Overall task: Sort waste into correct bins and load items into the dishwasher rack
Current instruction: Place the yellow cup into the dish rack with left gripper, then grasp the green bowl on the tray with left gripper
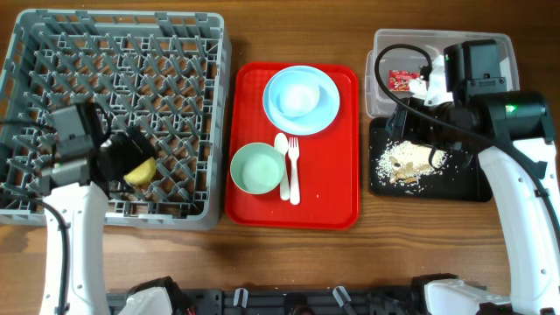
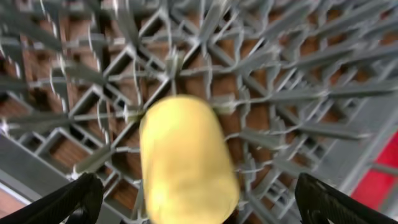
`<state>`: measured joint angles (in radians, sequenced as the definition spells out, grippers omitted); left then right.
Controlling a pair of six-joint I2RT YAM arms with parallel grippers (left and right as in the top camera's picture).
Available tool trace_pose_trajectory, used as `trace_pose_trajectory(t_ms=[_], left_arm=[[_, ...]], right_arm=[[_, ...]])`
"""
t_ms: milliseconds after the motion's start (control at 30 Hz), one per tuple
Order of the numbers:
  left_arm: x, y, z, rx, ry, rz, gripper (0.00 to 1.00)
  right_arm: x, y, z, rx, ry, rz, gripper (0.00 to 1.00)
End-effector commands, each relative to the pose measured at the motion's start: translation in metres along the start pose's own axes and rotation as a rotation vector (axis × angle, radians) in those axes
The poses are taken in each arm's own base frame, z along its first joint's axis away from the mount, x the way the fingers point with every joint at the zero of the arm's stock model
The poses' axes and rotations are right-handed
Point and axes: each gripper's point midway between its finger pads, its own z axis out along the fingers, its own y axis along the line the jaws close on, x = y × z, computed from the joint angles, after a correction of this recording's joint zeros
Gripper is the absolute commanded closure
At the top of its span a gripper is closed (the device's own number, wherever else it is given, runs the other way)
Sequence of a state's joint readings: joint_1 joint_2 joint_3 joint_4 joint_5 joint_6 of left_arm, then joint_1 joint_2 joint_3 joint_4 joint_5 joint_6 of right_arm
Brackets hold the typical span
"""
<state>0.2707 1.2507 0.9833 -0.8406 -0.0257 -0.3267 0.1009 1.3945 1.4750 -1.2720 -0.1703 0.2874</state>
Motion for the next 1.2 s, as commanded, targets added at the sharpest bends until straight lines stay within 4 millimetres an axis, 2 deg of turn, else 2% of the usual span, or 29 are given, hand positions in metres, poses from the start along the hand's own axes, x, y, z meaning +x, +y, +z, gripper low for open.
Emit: trace_pose_trajectory(t_ms=[0, 100, 200, 300, 367, 500, 633, 700, 767, 867, 967, 1067, 1167], left_arm=[[-0.022, -0.018, -0.027, 0.096, -0.074, 0.0, 0.0], [-0.014, -0.041, -0.041, 0.227, -0.059, 0.018, 0.0], [0.003, -0.073, -0.05, 0.316, -0.026, 0.101, 0.0], [0.026, -0.11, -0.057, 0.389, -0.006, 0.226, 0.0], [0.045, -0.145, -0.064, 0.465, -0.005, 0.339, 0.0], [0.083, -0.192, -0.068, 0.554, 0.031, 0.495, 0.0], [0.124, -0.225, -0.047, 0.543, 0.081, 0.629, 0.0], [0.138, -0.232, -0.035, 0.518, 0.1, 0.667, 0.0], [0.16, -0.238, -0.016, 0.49, 0.149, 0.718, 0.01], [0.189, -0.243, 0.008, 0.454, 0.217, 0.772, 0.07], [0.212, -0.245, 0.024, 0.431, 0.262, 0.817, 0.22], [0.228, -0.249, 0.035, 0.425, 0.285, 0.85, 0.52], [0.231, -0.248, 0.042, 0.397, 0.278, 0.862, 0.67]], right_arm=[[0.0, -0.003, -0.003, 0.014, -0.012, 0.012, 0.42], [0.0, -0.003, -0.003, 0.014, -0.012, 0.012, 0.42], [0.0, -0.003, -0.003, 0.015, -0.011, 0.012, 0.42], [0.002, -0.005, -0.003, 0.025, -0.004, 0.014, 0.41], [0.003, -0.016, -0.004, 0.086, -0.007, 0.053, 0.41], [0.005, -0.025, -0.005, 0.135, -0.008, 0.094, 0.38], [0.005, -0.025, -0.005, 0.136, -0.007, 0.094, 0.35], [0.005, -0.025, -0.005, 0.135, -0.007, 0.093, 0.34], [0.005, -0.025, -0.005, 0.136, -0.007, 0.093, 0.33], [0.005, -0.025, -0.005, 0.135, -0.007, 0.093, 0.33], [0.005, -0.025, -0.005, 0.135, -0.007, 0.089, 0.32], [0.005, -0.025, -0.005, 0.135, -0.007, 0.089, 0.32], [0.005, -0.025, -0.005, 0.135, -0.007, 0.089, 0.32]])
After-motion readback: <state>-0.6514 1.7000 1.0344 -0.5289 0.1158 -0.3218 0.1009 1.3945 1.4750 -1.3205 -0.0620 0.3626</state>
